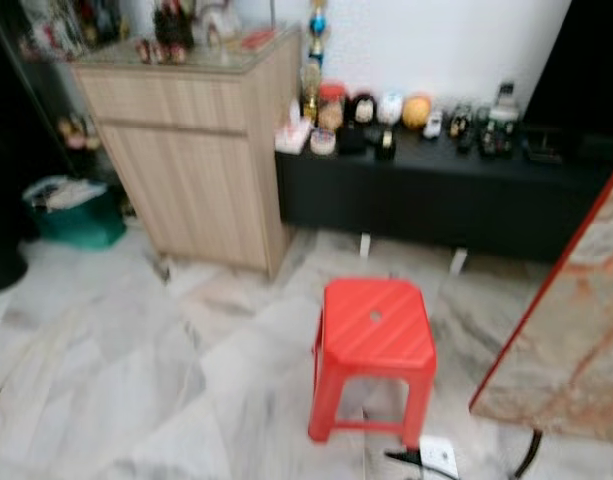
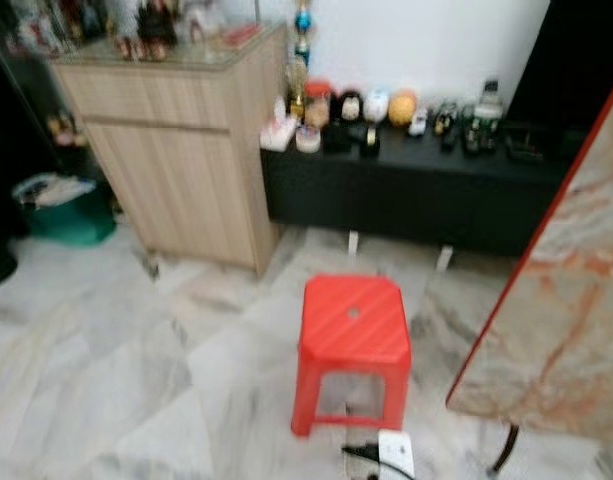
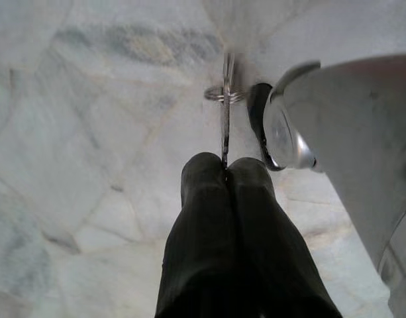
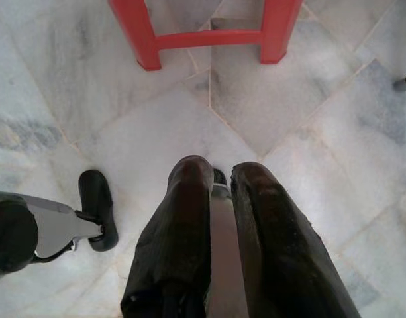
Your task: Hang keys on a hook
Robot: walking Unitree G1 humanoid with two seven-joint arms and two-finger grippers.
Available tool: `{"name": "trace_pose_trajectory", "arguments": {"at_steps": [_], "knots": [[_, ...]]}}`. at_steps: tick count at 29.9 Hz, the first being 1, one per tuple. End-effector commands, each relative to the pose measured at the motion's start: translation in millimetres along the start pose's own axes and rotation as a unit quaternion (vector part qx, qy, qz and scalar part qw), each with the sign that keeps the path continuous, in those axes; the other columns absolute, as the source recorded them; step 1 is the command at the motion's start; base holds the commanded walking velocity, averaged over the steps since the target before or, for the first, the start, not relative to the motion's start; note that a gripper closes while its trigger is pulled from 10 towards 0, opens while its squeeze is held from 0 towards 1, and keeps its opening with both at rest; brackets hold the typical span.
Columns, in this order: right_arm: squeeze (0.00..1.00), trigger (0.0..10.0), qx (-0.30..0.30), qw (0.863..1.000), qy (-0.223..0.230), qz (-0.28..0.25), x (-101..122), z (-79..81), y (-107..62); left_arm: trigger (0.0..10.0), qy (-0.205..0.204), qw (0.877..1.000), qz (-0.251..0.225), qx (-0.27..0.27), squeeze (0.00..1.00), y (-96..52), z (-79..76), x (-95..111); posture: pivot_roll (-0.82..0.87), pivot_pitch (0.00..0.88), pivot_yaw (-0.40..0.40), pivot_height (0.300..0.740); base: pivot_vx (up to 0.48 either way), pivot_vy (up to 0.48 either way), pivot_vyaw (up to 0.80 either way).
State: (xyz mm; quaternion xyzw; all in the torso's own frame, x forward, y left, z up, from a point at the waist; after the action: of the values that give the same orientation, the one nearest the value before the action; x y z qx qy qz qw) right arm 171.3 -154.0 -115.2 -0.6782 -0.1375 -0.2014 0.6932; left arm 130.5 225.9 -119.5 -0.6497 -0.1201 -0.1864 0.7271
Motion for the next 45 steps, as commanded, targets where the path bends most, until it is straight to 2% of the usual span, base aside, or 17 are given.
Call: {"name": "trace_pose_trajectory", "arguments": {"at_steps": [1, 12, 20, 25, 29, 39, 45], "knots": [[0.0, 10.0, -0.002, 1.0, 0.004, 0.0, 1, -0.9, 0.1, 10.0, 0.009, 1.0, -0.007, -0.007, 0.0, 1.1, -5.5, 5, -0.05, 0.0, 0.017, 0.716, 0.0, -0.371, 0.0], [0.0, 10.0, 0.003, 1.0, 0.01, 0.0, 2, 0.6, 0.3, 10.0, 0.025, 1.0, -0.013, -0.013, 0.0, 1.8, -9.1, 9, -0.06, 0.0, 0.016, 0.716, 0.0, -0.373, 0.0], [0.0, 10.0, -0.003, 1.0, 0.02, 0.006, 1, -0.1, 0.3, 10.0, 0.028, 0.999, -0.013, -0.018, 0.0, 2.5, -20.0, 8, -0.05, 0.0, 0.015, 0.716, 0.0, -0.378, 0.0], [0.0, 10.0, 0.002, 1.0, 0.008, 0.013, 0, 0.4, 0.3, 10.0, 0.029, 0.999, -0.012, -0.019, 0.0, 2.7, -22.3, 9, -0.05, 0.0, 0.015, 0.716, 0.0, -0.386, -0.76], [0.0, 10.0, 0.002, 1.0, 0.011, 0.009, 0, 0.3, 0.3, 10.0, 0.029, 0.999, -0.012, -0.021, 0.0, 2.9, -24.1, 9, -0.05, 0.0, 0.013, 0.716, 0.0, -0.386, 0.0], [0.0, 10.0, 0.008, 1.0, -0.007, 0.006, 1, 0.4, 0.2, 10.0, 0.033, 0.999, -0.01, -0.018, 0.0, 3.0, -20.8, 10, -0.05, 0.0, 0.014, 0.716, 0.0, -0.385, 0.0], [0.0, 10.0, 0.008, 1.0, -0.004, 0.006, 0, 1.2, 0.2, 10.0, 0.036, 0.999, -0.016, -0.017, 0.0, 3.6, -14.2, 18, -0.05, 0.0, 0.019, 0.716, 0.0, -0.386, 0.0]]}}
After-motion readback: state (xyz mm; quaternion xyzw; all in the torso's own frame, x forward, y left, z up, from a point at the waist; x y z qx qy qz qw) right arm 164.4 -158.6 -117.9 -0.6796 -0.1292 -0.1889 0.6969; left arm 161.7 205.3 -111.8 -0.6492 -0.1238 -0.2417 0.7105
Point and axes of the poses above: a point about 5 cm out from each wrist's last joint towards the gripper, its own y axis pointing out of the wrist towards the gripper, its own x axis along the axis of the wrist's last joint, z = x × y, the point moved 2 cm from there along y, pointing out of the wrist towards the gripper, and after that the axes turned 1 degree about -y, right-handed, at the moved point
